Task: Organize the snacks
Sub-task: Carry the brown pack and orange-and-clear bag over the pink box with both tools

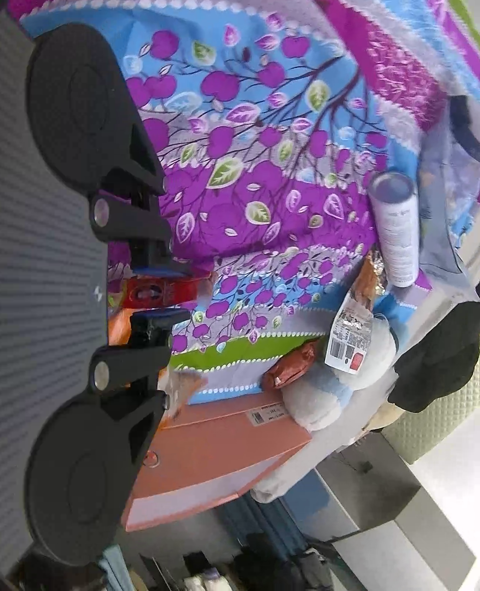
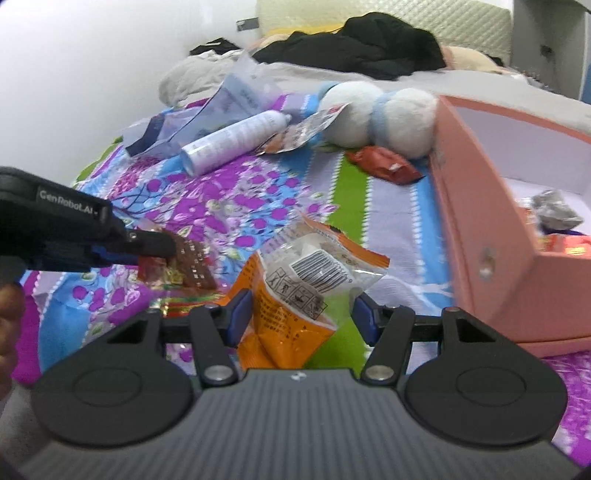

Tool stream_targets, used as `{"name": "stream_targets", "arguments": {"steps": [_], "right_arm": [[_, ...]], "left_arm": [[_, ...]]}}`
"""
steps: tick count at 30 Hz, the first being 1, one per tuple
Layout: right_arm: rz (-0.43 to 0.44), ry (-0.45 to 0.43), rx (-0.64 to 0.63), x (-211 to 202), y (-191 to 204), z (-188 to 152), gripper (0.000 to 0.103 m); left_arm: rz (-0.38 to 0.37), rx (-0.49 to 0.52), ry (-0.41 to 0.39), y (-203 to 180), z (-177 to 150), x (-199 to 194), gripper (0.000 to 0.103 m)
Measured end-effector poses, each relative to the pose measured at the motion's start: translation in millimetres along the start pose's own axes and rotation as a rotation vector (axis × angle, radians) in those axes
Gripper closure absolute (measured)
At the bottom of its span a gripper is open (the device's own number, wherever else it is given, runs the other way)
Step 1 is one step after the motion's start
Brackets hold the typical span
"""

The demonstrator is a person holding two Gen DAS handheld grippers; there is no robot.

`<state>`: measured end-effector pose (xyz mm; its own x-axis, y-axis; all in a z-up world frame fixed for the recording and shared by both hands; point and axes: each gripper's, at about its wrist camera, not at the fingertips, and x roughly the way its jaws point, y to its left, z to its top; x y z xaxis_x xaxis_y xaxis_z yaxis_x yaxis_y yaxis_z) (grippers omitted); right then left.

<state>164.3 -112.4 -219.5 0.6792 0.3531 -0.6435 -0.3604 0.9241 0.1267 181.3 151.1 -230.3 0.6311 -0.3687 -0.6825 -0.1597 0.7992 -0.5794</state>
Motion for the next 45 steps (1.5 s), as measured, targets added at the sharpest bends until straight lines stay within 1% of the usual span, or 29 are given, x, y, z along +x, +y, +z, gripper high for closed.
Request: {"name": "stream_targets", "arguments": {"steps": [2,4,7,13,15,16,19,23,24,26,30,34,38,42,45], "right_arm": [[-0.004,0.024,-0.020,11,7,-3,0.044],[0.006,0.043,-0.033,19,12,-7,0.046],[0.014,0.068,-0.021,25,12,-11,0.046],[0.023,0.084,0.000,28,9,-17,0.046],[0.024,0.085,0.006,27,8,-16,0.047],[0.023,0.086,0.007,27,8,-15,0.048],[0.006,0.073,0.001,21,9,-11,0.049],[-0.022,0.049,0.014,4,0,-6,0.050],[-0.032,0.053,0.017,-1,-3,-4,0.050],[-0.045,0.052,0.020,-10,-8,0,0.050],[-0.071,0.019,0.023,-38,-16,12,0.050],[-0.084,-0.023,0.036,-67,-22,22,0.050],[-0.112,-0.067,0.044,-97,-29,28,0.050],[-0.147,-0.105,0.066,-119,-41,31,0.050],[-0.183,-0.129,0.087,-135,-55,31,0.050]], "left_arm": [[-0.019,-0.017,0.013,3,-2,4,0.085],[-0.017,-0.019,0.025,2,-6,8,0.085],[-0.011,-0.003,0.020,-1,-10,13,0.085],[0.079,0.107,0.023,-19,-16,24,0.085],[0.087,0.138,0.019,-24,-17,25,0.085],[0.102,0.150,0.013,-27,-17,24,0.084],[0.119,0.183,-0.005,-35,-16,19,0.087],[0.119,0.235,-0.039,-54,-12,2,0.090],[0.120,0.245,-0.048,-59,-11,-3,0.094],[0.110,0.259,-0.056,-69,-8,-12,0.093],[0.101,0.328,-0.087,-96,-6,-30,0.094],[0.078,0.379,-0.112,-123,-5,-47,0.094],[0.039,0.422,-0.130,-151,-8,-62,0.094],[-0.001,0.462,-0.129,-174,-15,-71,0.094],[-0.029,0.473,-0.126,-187,-18,-73,0.094]]}}
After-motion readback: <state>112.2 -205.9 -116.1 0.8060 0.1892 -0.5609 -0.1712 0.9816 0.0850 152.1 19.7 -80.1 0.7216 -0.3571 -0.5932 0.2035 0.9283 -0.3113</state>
